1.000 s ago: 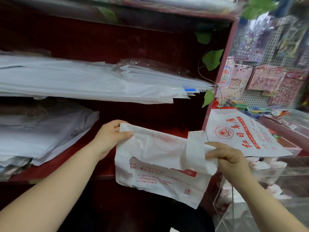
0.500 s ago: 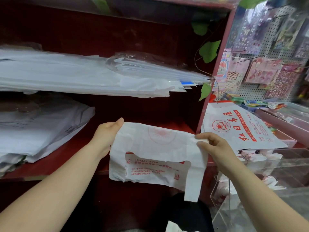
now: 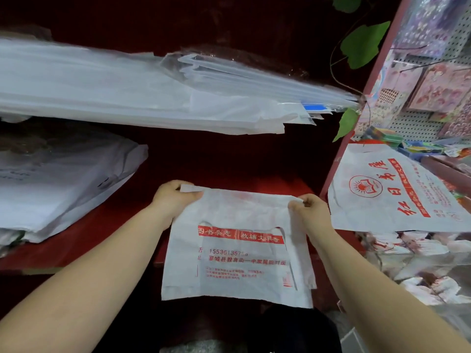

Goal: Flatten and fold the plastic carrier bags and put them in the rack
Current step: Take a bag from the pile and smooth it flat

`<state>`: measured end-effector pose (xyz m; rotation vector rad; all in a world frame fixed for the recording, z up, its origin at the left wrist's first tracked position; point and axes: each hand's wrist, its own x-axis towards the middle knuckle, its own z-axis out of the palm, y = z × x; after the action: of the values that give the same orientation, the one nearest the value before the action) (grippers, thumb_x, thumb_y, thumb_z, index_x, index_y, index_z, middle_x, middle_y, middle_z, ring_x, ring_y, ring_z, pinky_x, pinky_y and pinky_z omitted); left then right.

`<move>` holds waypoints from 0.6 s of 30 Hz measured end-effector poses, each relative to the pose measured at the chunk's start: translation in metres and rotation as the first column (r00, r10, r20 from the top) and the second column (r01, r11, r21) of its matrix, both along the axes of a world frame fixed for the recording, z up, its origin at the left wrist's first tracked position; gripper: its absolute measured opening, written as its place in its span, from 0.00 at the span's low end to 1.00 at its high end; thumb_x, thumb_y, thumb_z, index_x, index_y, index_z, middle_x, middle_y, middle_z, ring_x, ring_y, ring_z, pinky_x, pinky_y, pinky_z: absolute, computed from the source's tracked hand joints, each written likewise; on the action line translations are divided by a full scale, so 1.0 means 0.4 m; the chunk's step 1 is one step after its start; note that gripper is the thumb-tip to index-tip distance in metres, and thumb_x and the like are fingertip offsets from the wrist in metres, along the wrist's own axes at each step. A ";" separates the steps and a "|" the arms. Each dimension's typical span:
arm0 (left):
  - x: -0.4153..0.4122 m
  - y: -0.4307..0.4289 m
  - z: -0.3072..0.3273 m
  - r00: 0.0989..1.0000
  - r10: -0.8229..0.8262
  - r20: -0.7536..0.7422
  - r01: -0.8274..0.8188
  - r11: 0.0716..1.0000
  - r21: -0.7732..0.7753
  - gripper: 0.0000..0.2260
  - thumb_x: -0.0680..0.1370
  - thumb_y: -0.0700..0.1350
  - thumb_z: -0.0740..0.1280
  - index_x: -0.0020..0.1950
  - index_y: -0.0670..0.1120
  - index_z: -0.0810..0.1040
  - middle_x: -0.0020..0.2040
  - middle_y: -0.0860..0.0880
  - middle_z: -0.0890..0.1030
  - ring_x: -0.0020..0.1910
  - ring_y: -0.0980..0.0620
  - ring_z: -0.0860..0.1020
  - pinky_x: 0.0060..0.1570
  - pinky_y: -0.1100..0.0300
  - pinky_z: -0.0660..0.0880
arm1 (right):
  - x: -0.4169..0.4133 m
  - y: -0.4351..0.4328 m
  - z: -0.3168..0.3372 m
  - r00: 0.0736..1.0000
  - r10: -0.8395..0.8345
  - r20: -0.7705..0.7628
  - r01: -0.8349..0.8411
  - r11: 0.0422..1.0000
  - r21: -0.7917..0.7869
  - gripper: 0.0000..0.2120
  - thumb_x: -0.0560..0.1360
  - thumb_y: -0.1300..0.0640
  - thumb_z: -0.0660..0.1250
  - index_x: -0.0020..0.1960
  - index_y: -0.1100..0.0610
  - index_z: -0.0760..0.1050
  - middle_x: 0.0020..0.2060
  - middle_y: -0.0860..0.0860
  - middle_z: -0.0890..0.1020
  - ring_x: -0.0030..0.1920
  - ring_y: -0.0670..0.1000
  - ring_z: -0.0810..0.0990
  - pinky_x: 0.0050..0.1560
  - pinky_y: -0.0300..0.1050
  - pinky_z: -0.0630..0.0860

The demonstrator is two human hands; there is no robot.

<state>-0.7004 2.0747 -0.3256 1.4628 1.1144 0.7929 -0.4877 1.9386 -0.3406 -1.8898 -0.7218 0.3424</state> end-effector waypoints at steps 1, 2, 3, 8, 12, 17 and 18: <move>0.002 0.013 -0.006 0.999 0.005 -0.032 -0.004 1.000 0.022 0.05 0.74 0.39 0.69 0.47 0.42 0.76 0.41 0.47 0.78 0.38 0.50 0.77 0.37 0.60 0.74 | 0.007 0.015 -0.007 1.000 -0.008 -0.001 0.008 1.000 -0.010 0.10 0.73 0.63 0.63 0.35 0.55 0.68 0.31 0.49 0.71 0.35 0.50 0.69 0.35 0.40 0.66; 0.004 0.026 -0.013 0.997 0.017 -0.070 -0.014 0.999 0.046 0.03 0.74 0.39 0.69 0.44 0.42 0.76 0.40 0.47 0.78 0.37 0.50 0.77 0.37 0.61 0.74 | 0.009 0.029 -0.012 1.000 -0.008 0.013 0.008 1.000 -0.026 0.08 0.73 0.63 0.62 0.36 0.56 0.69 0.31 0.49 0.70 0.37 0.51 0.69 0.37 0.42 0.66; 0.005 0.038 -0.020 0.994 0.026 -0.106 -0.018 0.998 0.067 0.04 0.74 0.40 0.69 0.40 0.43 0.76 0.38 0.47 0.78 0.36 0.50 0.76 0.37 0.61 0.73 | 0.011 0.041 -0.019 0.999 0.000 0.039 0.003 0.998 -0.065 0.05 0.74 0.62 0.62 0.40 0.57 0.69 0.33 0.49 0.71 0.39 0.51 0.70 0.40 0.43 0.67; -0.004 0.088 -0.061 0.964 0.052 -0.262 -0.001 0.982 0.191 0.14 0.76 0.41 0.66 0.31 0.44 0.70 0.29 0.48 0.72 0.28 0.52 0.69 0.29 0.61 0.64 | 0.016 0.060 -0.037 0.945 0.141 0.295 -0.024 0.929 -0.369 0.25 0.76 0.53 0.63 0.70 0.58 0.61 0.62 0.56 0.73 0.64 0.57 0.69 0.65 0.52 0.64; -0.016 0.102 -0.092 0.901 0.096 -0.422 0.062 0.937 0.344 0.12 0.78 0.43 0.63 0.34 0.43 0.71 0.31 0.47 0.72 0.31 0.48 0.71 0.31 0.59 0.63 | -0.001 0.038 -0.065 0.708 0.472 0.526 -0.064 0.784 -0.617 0.26 0.79 0.49 0.54 0.74 0.53 0.52 0.75 0.52 0.54 0.74 0.53 0.51 0.72 0.51 0.46; -0.029 0.080 -0.081 0.803 0.090 -0.589 0.217 0.876 0.430 0.22 0.81 0.46 0.56 0.75 0.49 0.56 0.73 0.46 0.62 0.72 0.46 0.59 0.68 0.55 0.54 | -0.025 0.035 -0.084 0.639 0.610 0.469 -0.069 0.653 -0.754 0.40 0.67 0.37 0.28 0.75 0.50 0.50 0.75 0.49 0.51 0.75 0.51 0.45 0.72 0.52 0.39; -0.029 0.075 -0.076 0.749 0.066 -0.660 0.314 0.841 0.441 0.22 0.81 0.47 0.54 0.75 0.50 0.53 0.76 0.48 0.56 0.74 0.48 0.53 0.70 0.56 0.49 | -0.024 0.039 -0.083 0.644 0.609 0.463 -0.060 0.644 -0.763 0.34 0.73 0.38 0.32 0.75 0.50 0.50 0.75 0.49 0.50 0.75 0.51 0.45 0.72 0.53 0.39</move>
<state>-0.7120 2.1047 -0.3559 2.3977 1.3407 0.4961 -0.4974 1.9544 -0.3737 -2.6311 -1.7228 0.1337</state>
